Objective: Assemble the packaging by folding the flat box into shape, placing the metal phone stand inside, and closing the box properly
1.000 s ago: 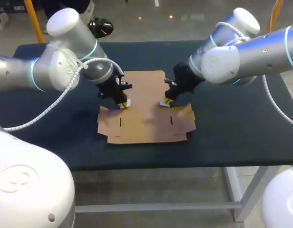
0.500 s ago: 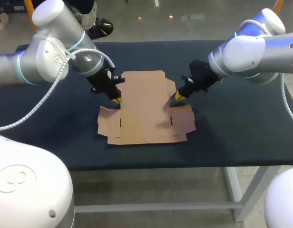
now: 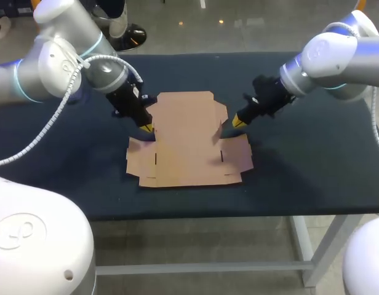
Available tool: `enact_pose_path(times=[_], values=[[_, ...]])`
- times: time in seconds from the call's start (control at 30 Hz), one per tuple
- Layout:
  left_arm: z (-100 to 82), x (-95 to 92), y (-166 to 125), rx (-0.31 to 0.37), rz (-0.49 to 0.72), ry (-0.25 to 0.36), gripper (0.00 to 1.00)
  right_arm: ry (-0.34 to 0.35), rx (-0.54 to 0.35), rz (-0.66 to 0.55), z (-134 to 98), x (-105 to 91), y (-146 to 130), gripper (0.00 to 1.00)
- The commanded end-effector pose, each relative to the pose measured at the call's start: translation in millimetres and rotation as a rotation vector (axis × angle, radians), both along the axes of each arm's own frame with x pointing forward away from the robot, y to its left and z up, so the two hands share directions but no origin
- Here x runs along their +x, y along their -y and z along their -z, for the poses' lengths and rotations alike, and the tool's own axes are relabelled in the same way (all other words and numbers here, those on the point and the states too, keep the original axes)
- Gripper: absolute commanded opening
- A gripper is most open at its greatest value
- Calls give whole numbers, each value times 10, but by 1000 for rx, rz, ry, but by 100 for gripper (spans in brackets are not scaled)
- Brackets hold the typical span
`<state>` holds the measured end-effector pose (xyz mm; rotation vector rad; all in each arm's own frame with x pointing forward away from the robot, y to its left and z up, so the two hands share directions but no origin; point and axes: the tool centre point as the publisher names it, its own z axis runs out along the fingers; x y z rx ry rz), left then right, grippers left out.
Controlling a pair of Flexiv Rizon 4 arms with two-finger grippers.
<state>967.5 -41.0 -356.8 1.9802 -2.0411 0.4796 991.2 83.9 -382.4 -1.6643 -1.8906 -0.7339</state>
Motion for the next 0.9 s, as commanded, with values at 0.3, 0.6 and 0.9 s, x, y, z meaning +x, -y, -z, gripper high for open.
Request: enact_pose_path(times=[0.3,0.6,0.9], values=[[-251,-313,-294,-20,-34,4,0,-4,21,13,-176,-110,243,0],[-273,-596,-484,-76,-56,-18,0,-19,23,36,-317,-412,358,0],[-310,-1023,-573,-90,-90,-2,0,-20,15,63,-315,-781,490,0]])
